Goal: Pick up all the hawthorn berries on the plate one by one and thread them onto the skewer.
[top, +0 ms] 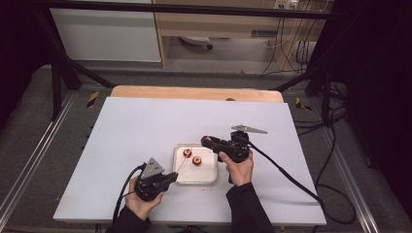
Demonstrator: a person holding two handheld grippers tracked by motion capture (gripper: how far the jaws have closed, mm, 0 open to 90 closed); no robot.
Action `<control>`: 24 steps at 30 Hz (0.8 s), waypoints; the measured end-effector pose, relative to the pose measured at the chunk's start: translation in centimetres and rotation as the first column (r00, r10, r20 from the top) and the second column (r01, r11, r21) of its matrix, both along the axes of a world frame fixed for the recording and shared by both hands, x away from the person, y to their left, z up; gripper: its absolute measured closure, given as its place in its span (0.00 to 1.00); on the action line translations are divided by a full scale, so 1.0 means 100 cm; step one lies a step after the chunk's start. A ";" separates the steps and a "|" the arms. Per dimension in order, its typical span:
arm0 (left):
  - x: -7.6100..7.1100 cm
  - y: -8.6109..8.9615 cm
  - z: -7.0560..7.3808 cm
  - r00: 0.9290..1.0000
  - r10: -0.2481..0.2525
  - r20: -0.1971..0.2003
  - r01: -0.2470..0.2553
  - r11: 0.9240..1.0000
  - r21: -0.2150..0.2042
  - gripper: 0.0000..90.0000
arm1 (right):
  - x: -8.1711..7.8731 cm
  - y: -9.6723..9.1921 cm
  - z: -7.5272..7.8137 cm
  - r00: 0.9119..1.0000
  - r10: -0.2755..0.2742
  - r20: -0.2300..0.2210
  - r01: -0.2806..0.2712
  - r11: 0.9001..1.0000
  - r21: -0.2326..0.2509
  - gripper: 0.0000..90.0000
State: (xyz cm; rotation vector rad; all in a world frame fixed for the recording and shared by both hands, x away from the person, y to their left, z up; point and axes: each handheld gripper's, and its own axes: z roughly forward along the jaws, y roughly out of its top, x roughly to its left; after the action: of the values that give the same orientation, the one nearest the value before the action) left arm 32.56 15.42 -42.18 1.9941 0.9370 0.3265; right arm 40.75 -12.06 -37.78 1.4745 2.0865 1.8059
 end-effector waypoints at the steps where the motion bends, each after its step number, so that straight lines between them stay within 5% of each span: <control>1: 0.000 -0.002 0.001 1.000 0.001 0.001 -0.001 1.000 -0.004 0.98 | 0.000 0.000 0.001 1.000 -0.006 0.007 0.006 1.000 0.008 0.68; 8: 0.001 -0.015 0.005 1.000 0.001 0.008 -0.001 1.000 -0.028 0.98 | 0.001 -0.004 0.002 0.999 -0.054 0.007 0.053 0.992 0.114 0.68; 24: 0.002 -0.035 0.008 1.000 0.008 0.001 -0.008 0.997 -0.076 0.98 | 0.001 -0.007 -0.001 0.995 -0.101 0.014 0.097 0.976 0.194 0.68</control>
State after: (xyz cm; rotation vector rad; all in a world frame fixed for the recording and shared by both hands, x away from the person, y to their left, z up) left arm 32.74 11.93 -41.36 1.9216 0.9431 0.2920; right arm 40.85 -12.74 -37.91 1.5591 1.8352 2.0261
